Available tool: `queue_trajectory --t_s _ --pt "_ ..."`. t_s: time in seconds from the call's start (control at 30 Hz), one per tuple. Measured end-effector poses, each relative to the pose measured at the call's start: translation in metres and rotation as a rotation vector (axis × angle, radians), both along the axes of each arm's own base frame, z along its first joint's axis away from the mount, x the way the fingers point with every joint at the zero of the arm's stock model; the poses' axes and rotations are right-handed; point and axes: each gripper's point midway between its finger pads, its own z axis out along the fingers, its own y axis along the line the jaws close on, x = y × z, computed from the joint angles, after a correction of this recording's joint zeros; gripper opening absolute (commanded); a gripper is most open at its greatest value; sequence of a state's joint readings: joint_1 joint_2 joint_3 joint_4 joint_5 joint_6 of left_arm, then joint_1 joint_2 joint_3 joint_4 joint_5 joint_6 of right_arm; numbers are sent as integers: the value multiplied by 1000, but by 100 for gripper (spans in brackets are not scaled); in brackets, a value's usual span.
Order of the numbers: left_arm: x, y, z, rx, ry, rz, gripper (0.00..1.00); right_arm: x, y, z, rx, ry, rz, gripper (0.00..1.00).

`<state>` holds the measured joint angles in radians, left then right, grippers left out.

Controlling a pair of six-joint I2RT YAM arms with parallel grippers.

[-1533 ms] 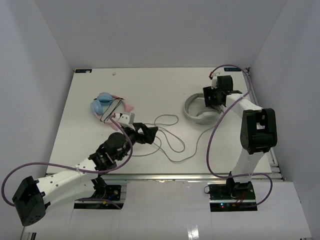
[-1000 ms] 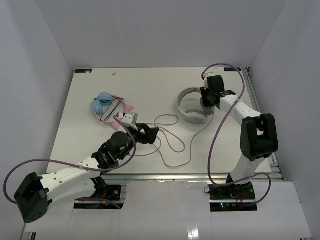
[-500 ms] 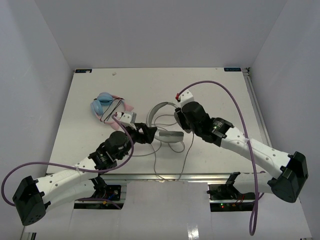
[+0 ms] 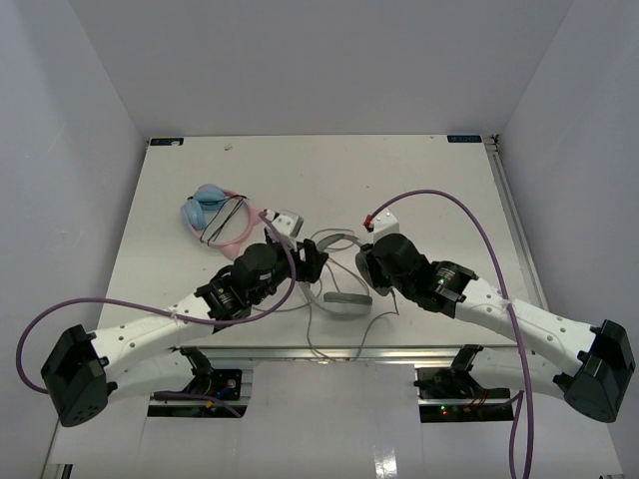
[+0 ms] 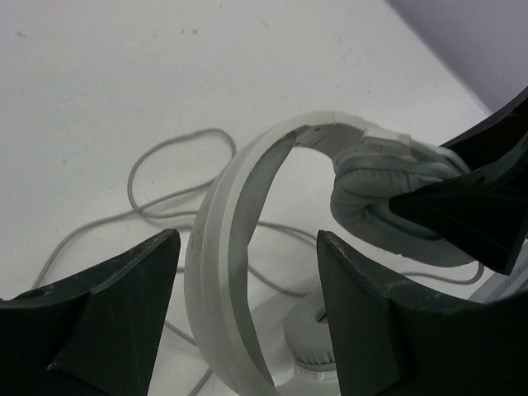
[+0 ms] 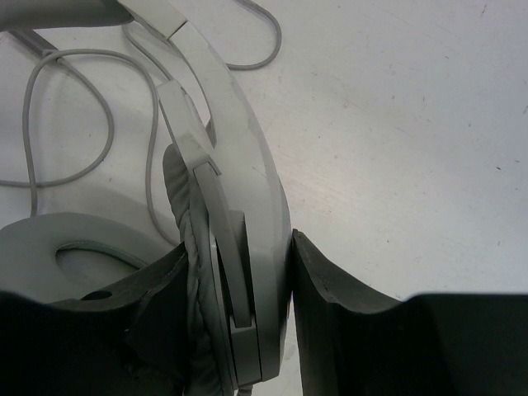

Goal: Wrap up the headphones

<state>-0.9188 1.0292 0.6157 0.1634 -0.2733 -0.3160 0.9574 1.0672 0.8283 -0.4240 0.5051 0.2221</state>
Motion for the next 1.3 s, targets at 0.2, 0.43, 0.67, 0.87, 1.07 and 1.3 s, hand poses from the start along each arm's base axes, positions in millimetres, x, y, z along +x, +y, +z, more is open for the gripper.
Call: queue_trajectory --t_s 0.2,0.43,0.67,0.87,1.07,1.3 --pt "7 -9 -1 108 24 -8 69 0 0 1 18 4 -17 8" --pt "10 -5 1 194 8 3 65 -1 0 2 34 4 -24 8" --pt "12 -6 -10 287 31 -6 61 -2 -1 5 45 -2 -24 8" --pt "14 -10 -19 363 66 -18 57 -3 -2 8 56 -8 -25 8" --pt "17 -9 -32 431 94 1 49 -4 -3 3 48 0 -22 8" --pt "19 -4 -32 457 89 27 49 -6 -1 1 51 9 -16 8"
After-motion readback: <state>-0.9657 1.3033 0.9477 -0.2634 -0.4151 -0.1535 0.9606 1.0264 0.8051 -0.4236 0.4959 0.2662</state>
